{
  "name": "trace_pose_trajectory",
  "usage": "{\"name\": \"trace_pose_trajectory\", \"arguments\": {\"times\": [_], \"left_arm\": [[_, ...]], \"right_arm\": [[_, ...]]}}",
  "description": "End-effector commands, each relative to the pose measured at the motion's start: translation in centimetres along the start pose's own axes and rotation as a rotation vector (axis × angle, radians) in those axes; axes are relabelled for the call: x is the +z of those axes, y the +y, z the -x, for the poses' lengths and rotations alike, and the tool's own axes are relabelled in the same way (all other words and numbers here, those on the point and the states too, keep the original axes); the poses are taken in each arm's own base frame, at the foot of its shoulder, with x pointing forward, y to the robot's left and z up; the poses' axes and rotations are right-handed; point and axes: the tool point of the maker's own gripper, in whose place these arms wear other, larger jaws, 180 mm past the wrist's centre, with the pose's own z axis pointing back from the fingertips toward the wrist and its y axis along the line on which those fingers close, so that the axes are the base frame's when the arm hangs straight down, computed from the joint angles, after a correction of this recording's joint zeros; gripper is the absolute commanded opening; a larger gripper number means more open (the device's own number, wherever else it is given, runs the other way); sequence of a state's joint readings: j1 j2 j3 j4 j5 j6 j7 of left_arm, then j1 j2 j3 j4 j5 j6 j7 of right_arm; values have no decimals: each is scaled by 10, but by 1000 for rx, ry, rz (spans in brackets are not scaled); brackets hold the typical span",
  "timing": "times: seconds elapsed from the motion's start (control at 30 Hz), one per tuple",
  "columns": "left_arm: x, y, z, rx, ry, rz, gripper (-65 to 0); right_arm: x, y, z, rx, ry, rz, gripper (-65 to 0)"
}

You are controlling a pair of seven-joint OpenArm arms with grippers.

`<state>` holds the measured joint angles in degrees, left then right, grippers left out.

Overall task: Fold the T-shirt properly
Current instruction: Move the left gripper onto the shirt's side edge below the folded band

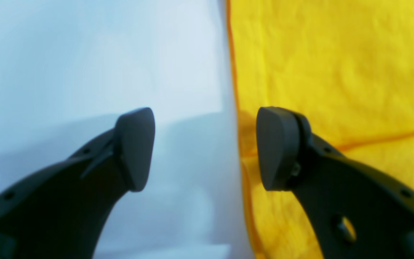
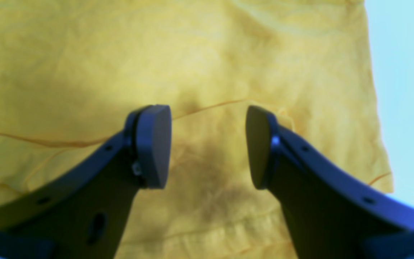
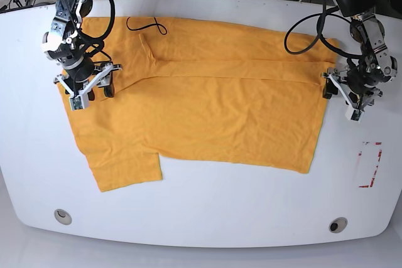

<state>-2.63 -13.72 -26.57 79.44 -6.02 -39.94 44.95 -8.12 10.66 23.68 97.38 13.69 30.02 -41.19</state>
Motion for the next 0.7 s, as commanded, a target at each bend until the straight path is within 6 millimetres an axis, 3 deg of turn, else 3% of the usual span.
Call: {"name": "trace_pose_trajectory", "arguments": {"times": [0.0,0.67], "left_arm": [[5,-2,-6,-18,-37,3,-243],[-19,-37,-4,2,-27,97,-244]], "right_arm": [[3,-3,-15,11,-46,4,-333],[3,-2,-13,7,-41,0,-333]]}}
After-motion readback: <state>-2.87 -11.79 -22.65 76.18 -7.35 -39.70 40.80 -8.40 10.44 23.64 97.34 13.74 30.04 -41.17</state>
